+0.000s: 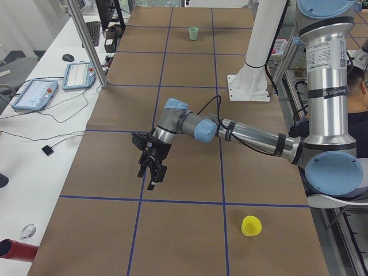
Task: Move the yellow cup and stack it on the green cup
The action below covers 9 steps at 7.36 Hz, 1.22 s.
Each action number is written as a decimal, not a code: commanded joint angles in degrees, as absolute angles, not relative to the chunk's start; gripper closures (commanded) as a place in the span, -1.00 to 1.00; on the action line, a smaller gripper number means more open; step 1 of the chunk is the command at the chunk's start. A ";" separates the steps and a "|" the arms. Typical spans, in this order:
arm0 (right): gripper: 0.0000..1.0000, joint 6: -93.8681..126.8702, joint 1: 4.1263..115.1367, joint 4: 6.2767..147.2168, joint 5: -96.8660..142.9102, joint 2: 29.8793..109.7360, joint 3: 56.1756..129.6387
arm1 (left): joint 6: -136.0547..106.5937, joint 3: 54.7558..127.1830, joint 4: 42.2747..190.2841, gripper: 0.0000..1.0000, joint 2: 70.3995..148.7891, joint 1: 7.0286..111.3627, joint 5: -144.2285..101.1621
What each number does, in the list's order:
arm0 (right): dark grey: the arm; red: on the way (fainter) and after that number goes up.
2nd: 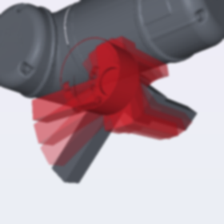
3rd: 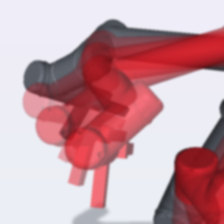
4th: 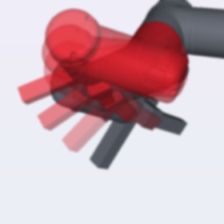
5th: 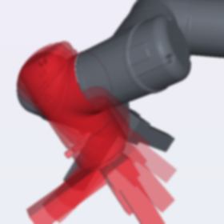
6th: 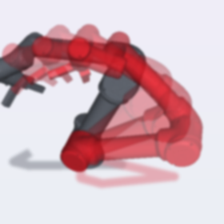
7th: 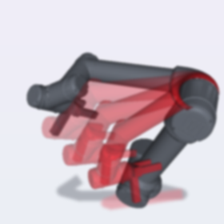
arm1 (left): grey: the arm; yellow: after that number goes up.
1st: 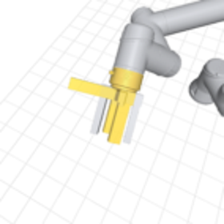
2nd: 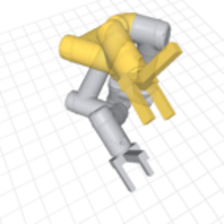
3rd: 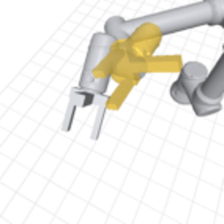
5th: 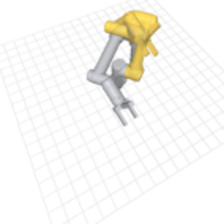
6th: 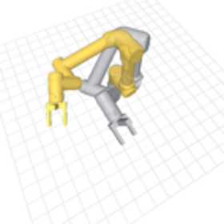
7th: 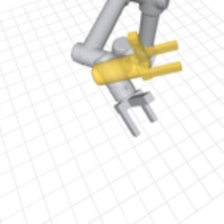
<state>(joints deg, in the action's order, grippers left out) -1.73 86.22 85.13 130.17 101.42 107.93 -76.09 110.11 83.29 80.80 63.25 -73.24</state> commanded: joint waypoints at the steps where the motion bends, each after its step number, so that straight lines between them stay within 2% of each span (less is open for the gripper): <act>1: -1.00 -1.84 86.22 85.08 130.25 101.51 107.93 | -92.20 109.95 69.69 -1.00 80.42 58.12 -72.42; 3: -1.00 -1.93 86.22 83.16 130.43 101.95 107.58 | -110.75 107.07 59.46 -1.00 80.42 52.67 -73.03; 5: -1.00 -2.02 86.22 79.66 133.05 102.30 105.92 | -120.89 101.19 54.78 -1.00 80.42 48.98 -76.79; 9: -1.00 -1.84 86.22 76.29 133.50 102.57 104.68 | -137.34 97.04 42.56 -1.00 80.59 39.31 -95.05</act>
